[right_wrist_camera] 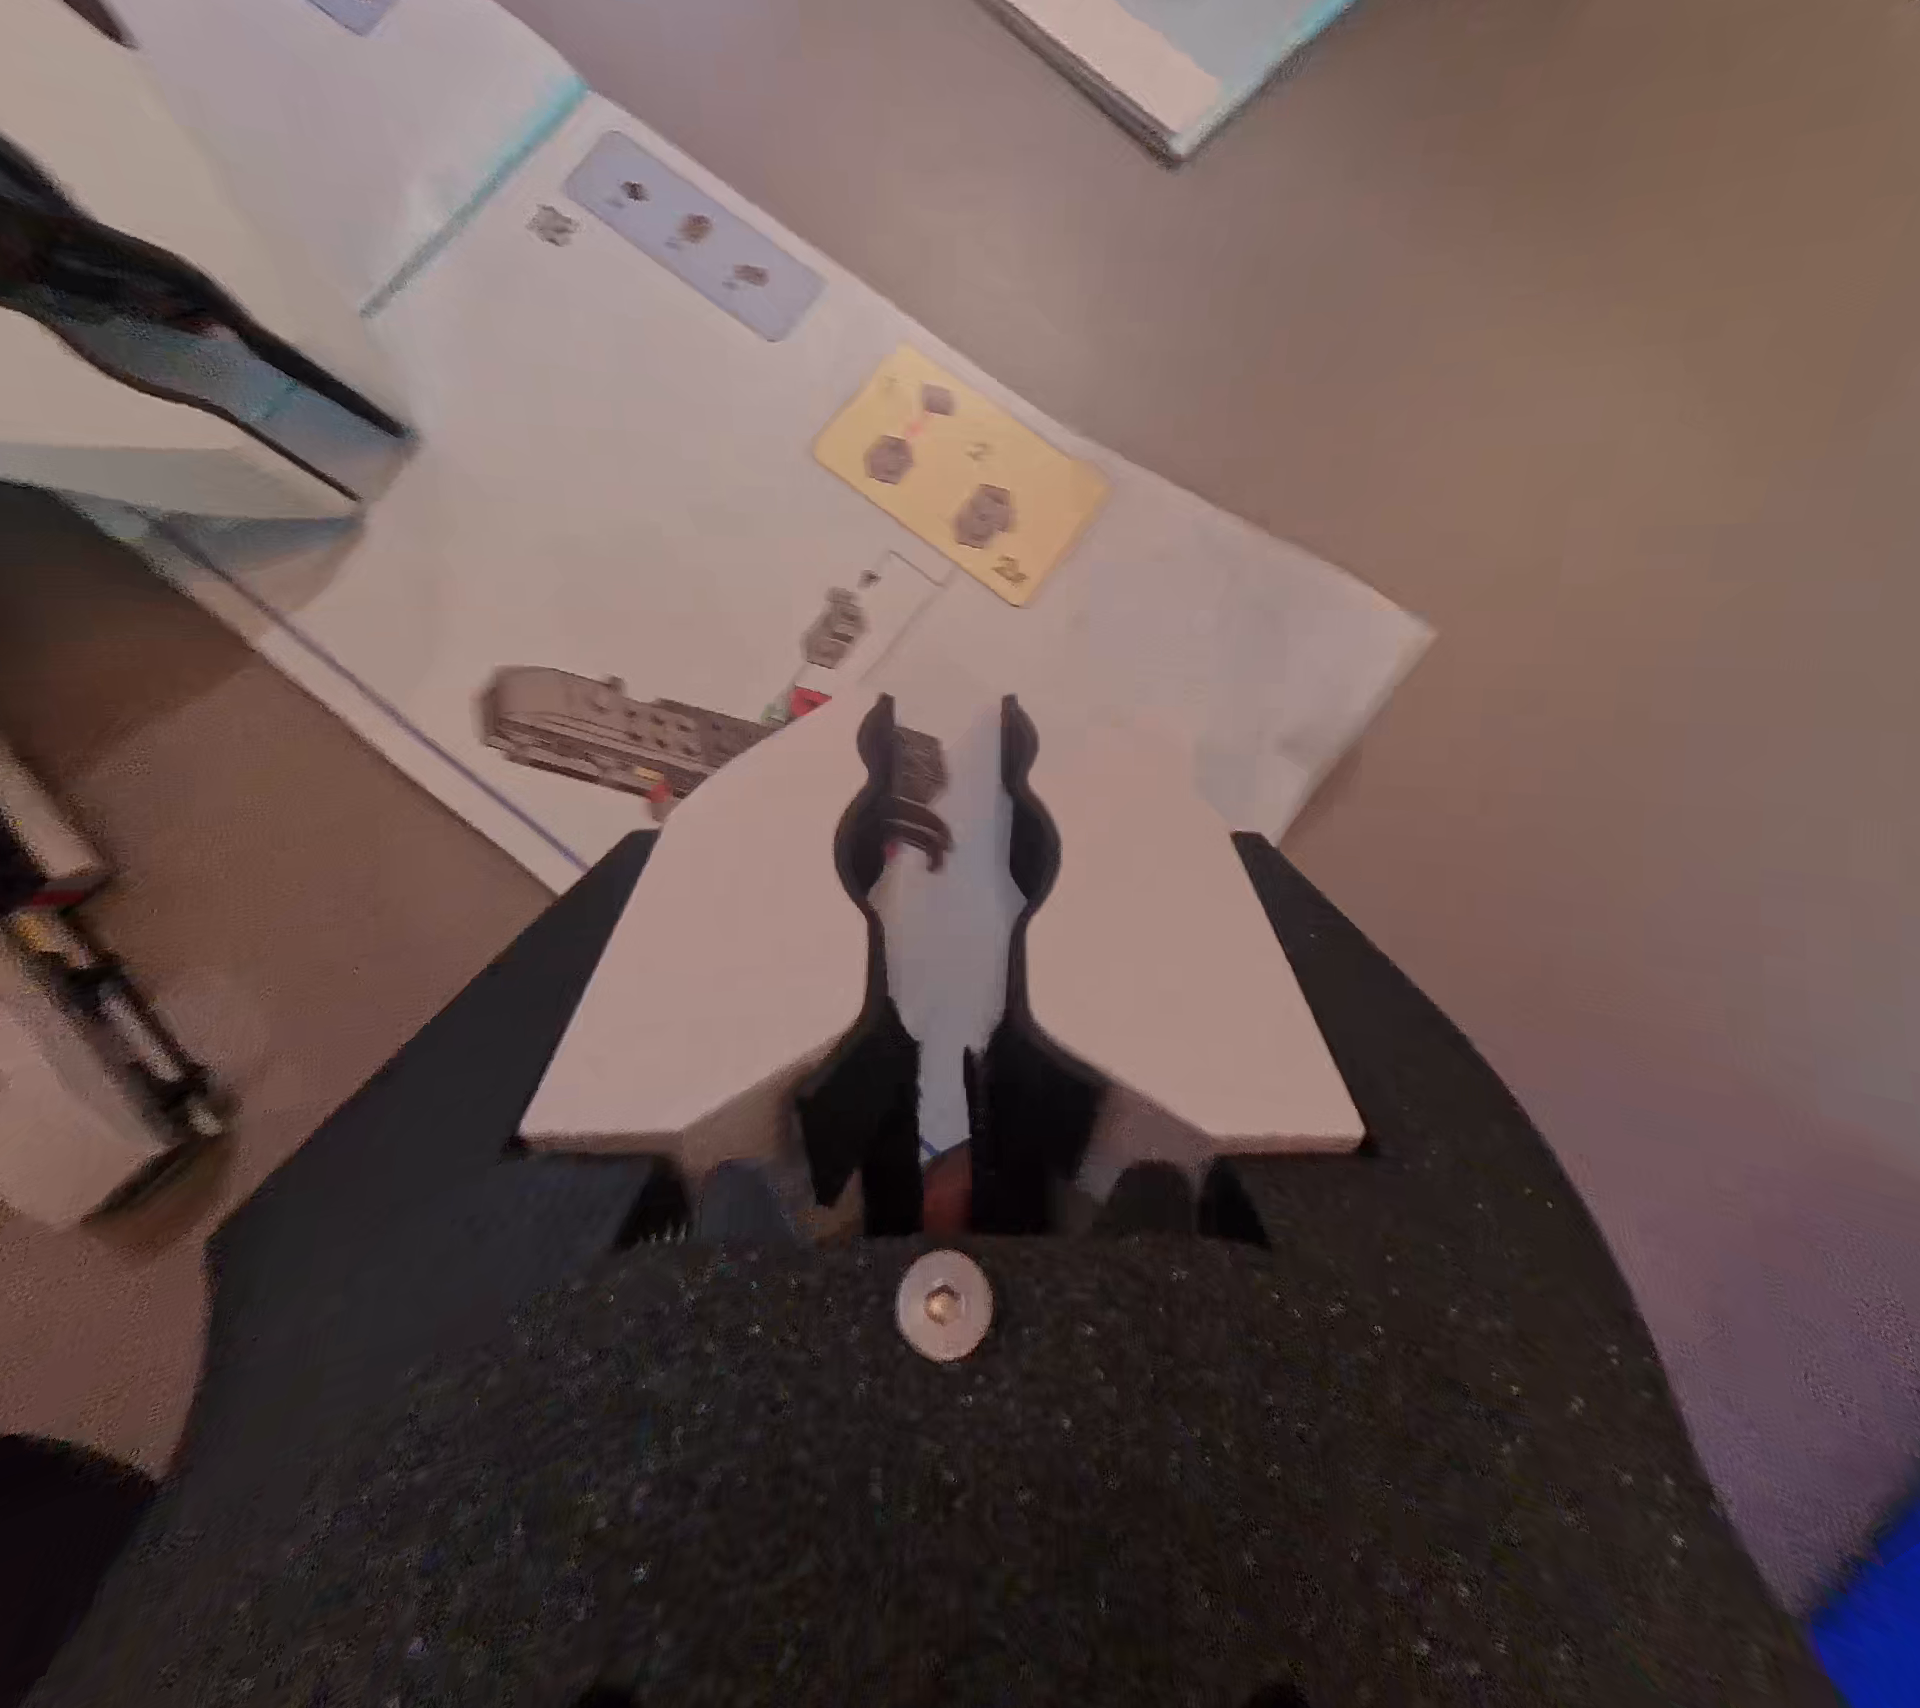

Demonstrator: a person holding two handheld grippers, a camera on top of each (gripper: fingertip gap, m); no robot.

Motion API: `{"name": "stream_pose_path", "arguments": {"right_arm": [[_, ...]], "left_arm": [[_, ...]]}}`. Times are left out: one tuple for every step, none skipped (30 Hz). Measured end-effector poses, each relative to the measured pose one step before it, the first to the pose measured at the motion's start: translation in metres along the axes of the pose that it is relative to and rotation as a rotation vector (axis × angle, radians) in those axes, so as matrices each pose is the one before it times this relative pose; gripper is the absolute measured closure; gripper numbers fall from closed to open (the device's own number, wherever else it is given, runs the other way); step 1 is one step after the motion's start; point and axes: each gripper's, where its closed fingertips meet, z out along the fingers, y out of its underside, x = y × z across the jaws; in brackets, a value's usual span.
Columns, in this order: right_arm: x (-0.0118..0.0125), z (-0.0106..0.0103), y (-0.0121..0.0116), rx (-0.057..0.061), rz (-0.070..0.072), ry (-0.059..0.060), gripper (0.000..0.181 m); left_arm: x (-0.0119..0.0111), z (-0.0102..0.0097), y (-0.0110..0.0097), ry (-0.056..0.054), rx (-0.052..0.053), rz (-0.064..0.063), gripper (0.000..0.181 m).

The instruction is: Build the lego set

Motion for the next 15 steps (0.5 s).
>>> {"name": "stream_pose_path", "arguments": {"right_arm": [[-0.00377, 0.00136, -0.00196, 0.0134, 0.0132, -0.0162, 0.160], [-0.00425, 0.00031, -0.00073, 0.0057, -0.0143, -0.0199, 0.164], [-0.00219, -0.00043, -0.00115, 0.0093, -0.0137, -0.0043, 0.166], [-0.00237, -0.00126, -0.00266, 0.0196, -0.0188, -0.0050, 0.170], [-0.00218, -0.00192, -0.00260, 0.0185, -0.0211, -0.0069, 0.174], [0.00223, -0.00228, -0.00182, 0.0121, -0.0152, 0.0161, 0.175], [0.00825, -0.00335, -0.00166, 0.0131, -0.0057, 0.0470, 0.173], [0.01175, -0.00388, -0.00134, 0.0151, 0.0064, 0.0593, 0.166], [0.01310, -0.00303, 0.00015, 0.0089, 0.0198, 0.0588, 0.157], [0.01168, -0.00124, 0.00267, -0.0040, 0.0264, 0.0451, 0.148], [0.00627, 0.00052, 0.00465, -0.0137, 0.0238, 0.0111, 0.146], [0.00129, 0.00168, 0.00473, -0.0162, 0.0213, -0.0160, 0.146], [0.00116, 0.00244, 0.00524, -0.0227, 0.0230, -0.0078, 0.145], [0.00168, 0.00323, 0.00568, -0.0287, 0.0149, 0.0031, 0.141], [-0.00010, 0.00155, -0.00001, 0.0076, 0.0132, -0.0088, 0.143]], "left_arm": [[-0.00035, 0.00045, -0.00041, -0.0016, -0.0002, 0.0019, 0.167], [-0.00031, 0.00026, -0.00035, -0.0033, -0.0002, 0.0041, 0.166], [-0.00094, 0.00003, -0.00030, -0.0056, 0.0020, 0.0019, 0.164], [-0.00163, -0.00026, -0.00016, -0.0060, 0.0036, -0.0049, 0.160], [-0.00205, -0.00055, -0.00044, -0.0037, 0.0054, -0.0114, 0.156], [-0.00208, -0.00089, -0.00131, -0.0017, 0.0103, -0.0120, 0.154], [-0.00184, -0.00110, -0.00144, -0.0022, 0.0126, -0.0100, 0.154], [-0.00099, -0.00069, -0.00024, 0.0001, 0.0036, -0.0065, 0.154], [0.00015, 0.00018, 0.00201, 0.0029, -0.0128, -0.0002, 0.153], [0.00022, 0.00084, 0.00234, -0.0015, -0.0159, 0.0058, 0.153], [0.00058, 0.00052, 0.00060, -0.0039, -0.0049, 0.0108, 0.153], [0.00079, 0.00021, -0.00008, -0.0035, -0.0006, 0.0112, 0.153], [0.00033, 0.00014, 0.00007, -0.0028, -0.0005, 0.0064, 0.153], [0.00004, 0.00004, 0.00003, -0.0003, 0.0012, 0.0005, 0.153], [-0.00003, -0.00004, 0.00007, 0.0014, 0.0014, -0.0046, 0.153]]}}
